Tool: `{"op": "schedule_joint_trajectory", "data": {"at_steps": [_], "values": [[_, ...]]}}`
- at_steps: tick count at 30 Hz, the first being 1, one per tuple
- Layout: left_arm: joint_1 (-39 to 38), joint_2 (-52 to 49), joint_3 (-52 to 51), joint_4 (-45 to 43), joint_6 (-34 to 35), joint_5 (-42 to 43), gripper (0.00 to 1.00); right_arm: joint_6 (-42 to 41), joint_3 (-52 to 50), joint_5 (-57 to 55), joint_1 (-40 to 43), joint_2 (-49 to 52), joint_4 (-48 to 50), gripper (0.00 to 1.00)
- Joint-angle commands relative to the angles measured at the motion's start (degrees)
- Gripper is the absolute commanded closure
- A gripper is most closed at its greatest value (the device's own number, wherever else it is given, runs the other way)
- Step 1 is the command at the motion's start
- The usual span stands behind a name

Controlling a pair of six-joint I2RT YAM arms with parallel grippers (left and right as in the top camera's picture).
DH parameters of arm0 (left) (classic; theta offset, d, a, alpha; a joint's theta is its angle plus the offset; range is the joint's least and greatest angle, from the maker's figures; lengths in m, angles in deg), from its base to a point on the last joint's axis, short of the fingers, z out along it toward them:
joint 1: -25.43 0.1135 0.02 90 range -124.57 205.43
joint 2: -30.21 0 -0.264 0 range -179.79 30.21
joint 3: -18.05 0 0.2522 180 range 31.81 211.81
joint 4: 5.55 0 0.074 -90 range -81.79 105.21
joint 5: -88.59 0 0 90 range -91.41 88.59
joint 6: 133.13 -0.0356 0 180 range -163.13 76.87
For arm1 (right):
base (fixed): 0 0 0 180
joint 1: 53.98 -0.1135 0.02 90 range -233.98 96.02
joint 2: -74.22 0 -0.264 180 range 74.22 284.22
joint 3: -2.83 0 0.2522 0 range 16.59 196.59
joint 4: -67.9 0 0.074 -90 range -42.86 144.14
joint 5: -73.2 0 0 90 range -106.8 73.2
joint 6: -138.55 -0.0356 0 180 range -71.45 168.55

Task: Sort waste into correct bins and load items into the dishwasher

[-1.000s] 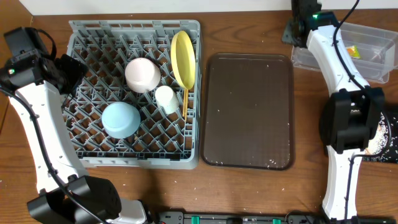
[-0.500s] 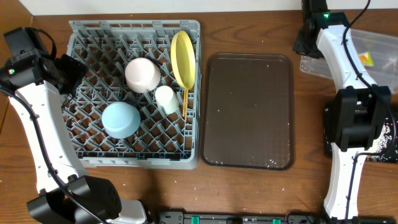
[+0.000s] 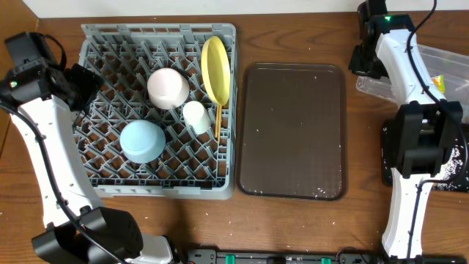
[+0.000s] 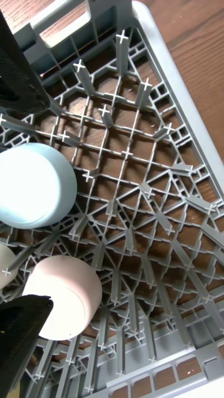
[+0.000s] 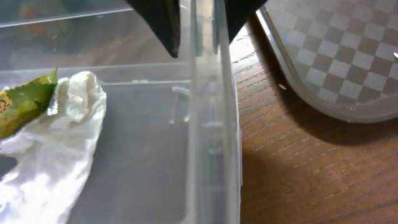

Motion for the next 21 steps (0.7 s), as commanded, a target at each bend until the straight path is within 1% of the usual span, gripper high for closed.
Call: {"op": "schedule_joint_trajectory", "data": {"at_steps": [1,3,8,11,15,19,21], "values": [[0.09,-0.09,-0.04,0.2,0.46,-0.33,0.07,1.16,0.09,0.28,0.35,-0.96,0.46,0.78],[0.09,-0.09,-0.04,0.2,0.46,-0.33,0.06,1.6,0.11,0.28,0.46,-1.81,0.94,0.76],[0.09,-0.09,-0.04,0.17,0.46,-0.33,0.06,5.07,0.11,0.33,0.61,-5.11,0.79,0.62],[0.09,-0.09,-0.04,0.2,0.46,-0.33,0.07,6.75,0.11,0.35,0.61,-7.63,-0.48,0.55],[0.09,-0.09,-0.04,0.2,0.46,-0.33,0.06,7.13,0.11,1.57,0.61,-10.58,-2.38,0.53],[0.09,-0.09,-0.04,0.2,0.46,-0.33,0.07,7.1,0.11,5.29,0.61,-13.46,-2.36,0.52],[0.09,-0.09,-0.04,0.2,0.46,-0.33,0.07,7.13,0.11,6.91,0.59,-15.15,-2.05,0.48]]}}
